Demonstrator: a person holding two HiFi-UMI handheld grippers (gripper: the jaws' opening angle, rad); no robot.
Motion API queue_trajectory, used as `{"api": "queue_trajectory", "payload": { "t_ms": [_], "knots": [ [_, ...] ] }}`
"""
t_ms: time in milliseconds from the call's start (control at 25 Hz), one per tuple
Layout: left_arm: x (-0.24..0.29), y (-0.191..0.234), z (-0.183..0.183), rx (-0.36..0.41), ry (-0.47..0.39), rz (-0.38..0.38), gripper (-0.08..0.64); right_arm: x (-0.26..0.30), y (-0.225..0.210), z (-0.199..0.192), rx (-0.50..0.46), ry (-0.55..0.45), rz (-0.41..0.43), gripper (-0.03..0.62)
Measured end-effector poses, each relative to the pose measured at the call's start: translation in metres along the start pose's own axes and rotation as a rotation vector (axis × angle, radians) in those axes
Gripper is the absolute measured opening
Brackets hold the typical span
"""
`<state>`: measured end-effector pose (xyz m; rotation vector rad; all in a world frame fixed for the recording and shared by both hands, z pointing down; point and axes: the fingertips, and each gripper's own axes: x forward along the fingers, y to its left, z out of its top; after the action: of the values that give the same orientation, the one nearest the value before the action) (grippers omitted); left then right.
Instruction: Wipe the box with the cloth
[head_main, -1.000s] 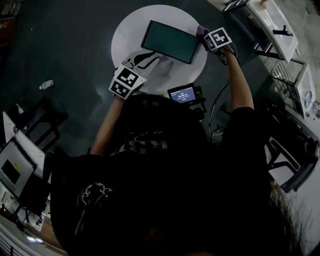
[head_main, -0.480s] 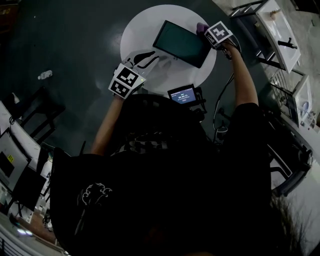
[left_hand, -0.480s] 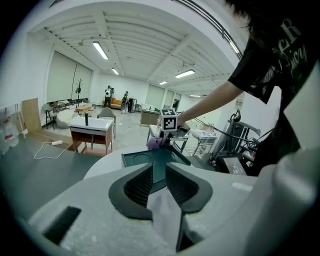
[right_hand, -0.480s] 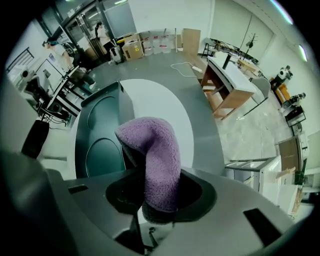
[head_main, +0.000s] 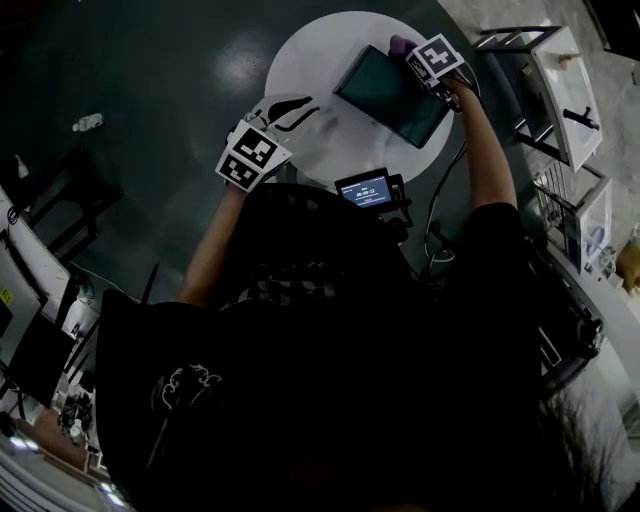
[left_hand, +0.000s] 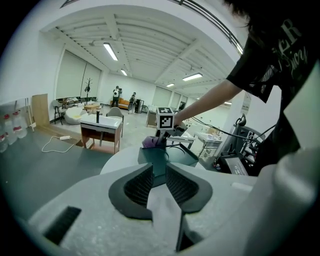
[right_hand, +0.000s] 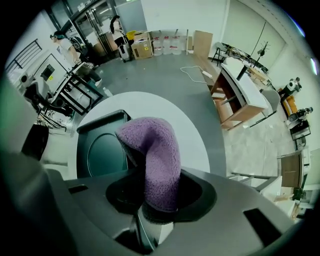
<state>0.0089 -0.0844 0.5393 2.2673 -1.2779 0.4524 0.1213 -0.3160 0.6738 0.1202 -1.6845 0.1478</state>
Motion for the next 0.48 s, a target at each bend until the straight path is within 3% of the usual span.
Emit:
{"api": "queue_trajectory", "payload": {
  "t_ms": [480],
  "knots": [
    [-0.013,0.017,0.000,-0.016,-0.011,0.047,0.075,-0.008,0.001,0.036,-0.064,0.002,0.011,0.110]
  ]
}}
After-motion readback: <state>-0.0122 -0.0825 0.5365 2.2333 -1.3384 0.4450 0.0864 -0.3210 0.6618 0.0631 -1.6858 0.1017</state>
